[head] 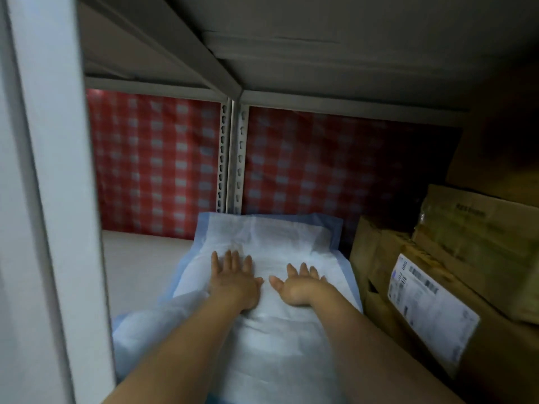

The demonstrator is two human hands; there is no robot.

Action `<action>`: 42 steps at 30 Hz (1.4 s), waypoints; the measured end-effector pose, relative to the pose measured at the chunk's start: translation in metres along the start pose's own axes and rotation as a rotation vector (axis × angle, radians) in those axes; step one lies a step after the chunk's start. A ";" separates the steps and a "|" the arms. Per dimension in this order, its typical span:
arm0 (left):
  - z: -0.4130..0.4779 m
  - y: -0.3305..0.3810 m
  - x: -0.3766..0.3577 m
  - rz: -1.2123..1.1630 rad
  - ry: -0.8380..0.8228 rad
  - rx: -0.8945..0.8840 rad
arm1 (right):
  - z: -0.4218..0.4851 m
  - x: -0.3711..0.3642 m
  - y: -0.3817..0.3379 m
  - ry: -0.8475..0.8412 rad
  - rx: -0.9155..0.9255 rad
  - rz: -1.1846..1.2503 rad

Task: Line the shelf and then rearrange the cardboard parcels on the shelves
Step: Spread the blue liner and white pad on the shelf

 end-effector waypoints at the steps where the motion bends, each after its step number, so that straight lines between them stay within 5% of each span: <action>1: -0.007 -0.001 -0.003 -0.001 -0.016 -0.002 | -0.008 -0.006 0.002 -0.029 -0.009 -0.017; 8: -0.070 -0.005 -0.006 -0.014 0.005 -0.066 | -0.064 -0.031 0.003 0.101 -0.024 0.018; 14: -0.131 -0.020 -0.012 -0.143 -0.135 -0.008 | -0.114 -0.054 0.006 -0.018 -0.017 -0.088; 24: -0.206 -0.024 -0.013 -0.157 -0.045 -0.104 | -0.171 -0.064 0.015 0.076 -0.259 -0.111; 42: -0.247 -0.025 -0.027 -0.192 0.011 -0.108 | -0.215 -0.075 0.033 0.137 -0.073 -0.003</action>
Point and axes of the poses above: each hand's wrist, its own z-axis towards the middle knuckle, its own x-axis out of the back of the hand, y = z × x, the point moved 4 cm from there along z, towards the middle knuckle, and after that the axes turned 6 degrees about -y, right-handed, at the moved point
